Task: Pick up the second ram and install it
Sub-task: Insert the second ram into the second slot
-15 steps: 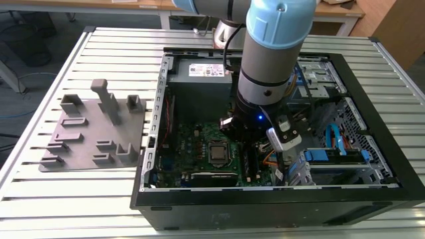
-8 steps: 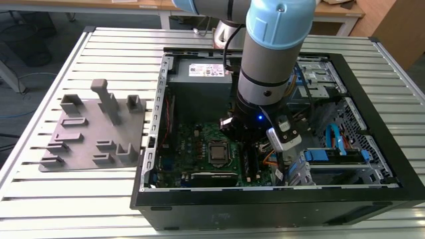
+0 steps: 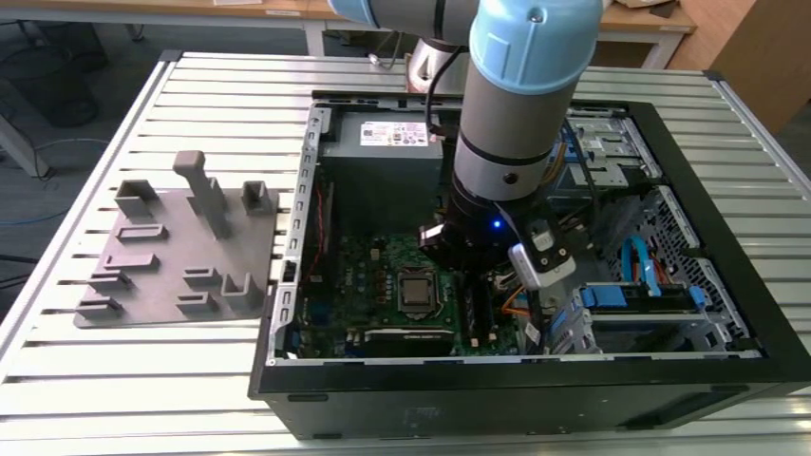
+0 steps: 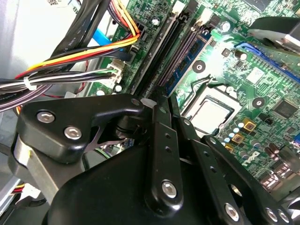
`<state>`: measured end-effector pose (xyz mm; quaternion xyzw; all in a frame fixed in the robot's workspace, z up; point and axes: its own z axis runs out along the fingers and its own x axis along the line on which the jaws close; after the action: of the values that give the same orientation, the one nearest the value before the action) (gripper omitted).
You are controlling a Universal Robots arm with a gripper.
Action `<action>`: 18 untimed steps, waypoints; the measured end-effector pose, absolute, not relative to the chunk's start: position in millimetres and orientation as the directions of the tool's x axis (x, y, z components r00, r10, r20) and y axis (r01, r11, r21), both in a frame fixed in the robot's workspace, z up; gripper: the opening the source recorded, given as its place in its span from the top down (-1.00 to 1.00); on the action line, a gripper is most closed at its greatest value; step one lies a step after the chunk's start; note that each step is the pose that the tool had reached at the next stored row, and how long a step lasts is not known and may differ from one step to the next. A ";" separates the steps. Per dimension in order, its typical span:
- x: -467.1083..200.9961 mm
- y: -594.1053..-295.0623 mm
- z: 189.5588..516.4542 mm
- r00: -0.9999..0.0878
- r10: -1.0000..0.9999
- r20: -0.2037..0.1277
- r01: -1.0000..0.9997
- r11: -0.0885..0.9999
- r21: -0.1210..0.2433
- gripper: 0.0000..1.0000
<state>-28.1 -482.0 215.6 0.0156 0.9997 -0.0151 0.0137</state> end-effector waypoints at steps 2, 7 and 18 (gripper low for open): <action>-28.1 -482.0 215.7 -0.999 0.022 -0.028 0.023 0.999 -0.030 0.73; -28.0 -481.8 215.9 -1.000 0.005 -0.028 0.006 1.000 -0.030 0.73; -27.7 -481.8 211.0 -1.000 -0.009 -0.027 -0.009 0.999 -0.031 0.73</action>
<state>-27.7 -481.8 211.0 -0.0045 0.9998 -0.0153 0.0136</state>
